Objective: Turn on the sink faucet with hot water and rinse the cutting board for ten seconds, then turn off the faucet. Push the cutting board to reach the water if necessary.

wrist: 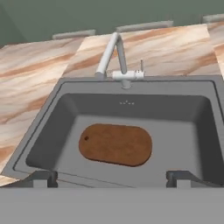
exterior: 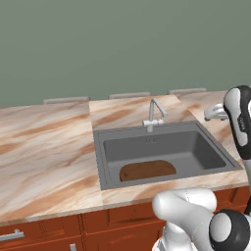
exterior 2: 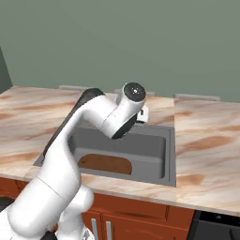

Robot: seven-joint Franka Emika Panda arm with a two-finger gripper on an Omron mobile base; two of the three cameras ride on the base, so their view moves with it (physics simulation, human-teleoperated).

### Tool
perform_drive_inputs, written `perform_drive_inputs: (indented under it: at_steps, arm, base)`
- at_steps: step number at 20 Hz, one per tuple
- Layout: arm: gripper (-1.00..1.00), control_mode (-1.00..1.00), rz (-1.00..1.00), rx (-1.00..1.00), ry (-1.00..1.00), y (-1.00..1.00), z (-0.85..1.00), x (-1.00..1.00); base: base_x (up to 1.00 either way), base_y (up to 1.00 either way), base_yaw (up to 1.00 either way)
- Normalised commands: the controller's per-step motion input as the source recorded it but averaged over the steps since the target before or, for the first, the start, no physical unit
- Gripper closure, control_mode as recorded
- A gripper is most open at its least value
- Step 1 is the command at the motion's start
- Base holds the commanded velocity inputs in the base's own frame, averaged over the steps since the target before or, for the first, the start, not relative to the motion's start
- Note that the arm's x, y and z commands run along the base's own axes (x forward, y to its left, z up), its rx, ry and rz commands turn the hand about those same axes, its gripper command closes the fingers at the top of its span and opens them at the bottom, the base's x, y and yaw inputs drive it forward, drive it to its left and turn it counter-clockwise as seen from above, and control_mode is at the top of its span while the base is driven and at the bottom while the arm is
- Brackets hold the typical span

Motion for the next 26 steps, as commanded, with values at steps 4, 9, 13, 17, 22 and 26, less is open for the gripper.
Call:
perform_drive_inputs:
  at_steps: [4,9,13,17,22,26]
  arm:
    - [-1.0,-1.0,0.14,0.08,-0.5,-0.38,-0.02,0.07]
    - [-1.0,-1.0,0.08,0.05,-0.44,-0.15,-0.21,0.17]
    - [-1.0,-1.0,0.0,0.0,-0.33,0.0,-0.12,0.09]
    - [-1.0,-1.0,0.0,0.0,-0.18,0.14,0.0,0.39]
    - [-1.0,-1.0,0.0,0.0,-0.06,0.01,0.0,0.49]
    - [-1.0,-1.0,0.0,0.01,0.0,0.0,0.0,0.4]
  base:
    - [0.0,0.0,0.0]
    - [0.0,0.0,0.0]
    - [0.0,0.0,0.0]
    - [0.0,0.0,0.0]
    - [0.0,0.0,0.0]
    - [0.0,0.0,0.0]
